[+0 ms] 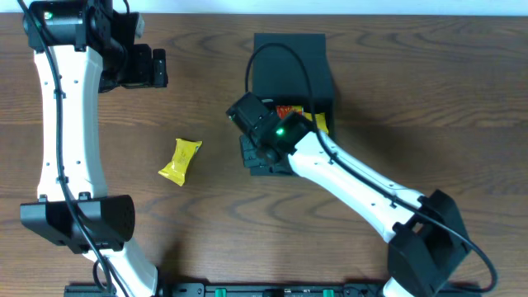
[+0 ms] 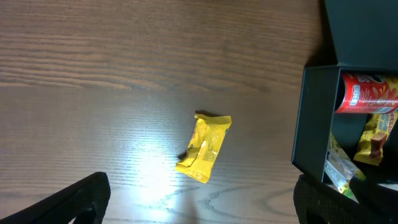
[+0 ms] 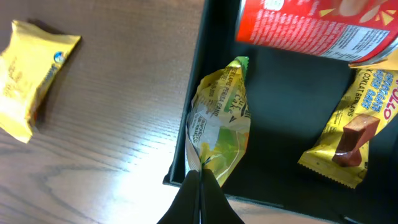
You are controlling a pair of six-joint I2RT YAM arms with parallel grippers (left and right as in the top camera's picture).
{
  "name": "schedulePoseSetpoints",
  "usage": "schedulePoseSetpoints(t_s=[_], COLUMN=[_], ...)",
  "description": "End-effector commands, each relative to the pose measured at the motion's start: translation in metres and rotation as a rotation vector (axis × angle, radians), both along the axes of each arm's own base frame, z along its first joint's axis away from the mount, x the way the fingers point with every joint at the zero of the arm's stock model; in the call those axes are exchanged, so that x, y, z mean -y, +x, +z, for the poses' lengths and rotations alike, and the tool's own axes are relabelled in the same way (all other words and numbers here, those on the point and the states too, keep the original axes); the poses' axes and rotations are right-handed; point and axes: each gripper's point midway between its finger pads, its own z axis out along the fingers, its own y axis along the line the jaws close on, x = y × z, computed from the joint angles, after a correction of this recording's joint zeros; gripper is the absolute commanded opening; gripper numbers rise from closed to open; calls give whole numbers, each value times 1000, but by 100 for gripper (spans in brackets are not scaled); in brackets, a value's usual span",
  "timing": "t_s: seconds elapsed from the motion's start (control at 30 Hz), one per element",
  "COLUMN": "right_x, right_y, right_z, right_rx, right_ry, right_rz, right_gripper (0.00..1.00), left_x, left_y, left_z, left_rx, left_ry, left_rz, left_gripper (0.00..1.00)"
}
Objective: Pack container
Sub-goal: 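Push the packets down inside the box with the right gripper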
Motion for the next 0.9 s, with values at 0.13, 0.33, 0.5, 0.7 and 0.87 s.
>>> schedulePoseSetpoints(t_s=[0.13, 0.33, 0.5, 0.7, 0.87], right_x=[22, 56, 68, 84, 81], right_y=[20, 30, 35, 36, 31], right_z=[10, 7, 7, -1, -8], right_rx=[-32, -6, 8, 26, -7], right_ry=[49, -57, -92, -164, -135], right_rz=[-123, -168, -194, -218, -214], right_gripper=[1, 1, 1, 1, 1], left_x=[0, 0, 0, -1, -2], left_y=[-2, -2, -2, -2, -2], left_z=[4, 4, 4, 4, 4], left_rx=[11, 11, 11, 12, 12], left_ry=[4, 4, 5, 8, 16], left_rz=[-9, -9, -9, -8, -6], left_gripper=[95, 95, 95, 96, 95])
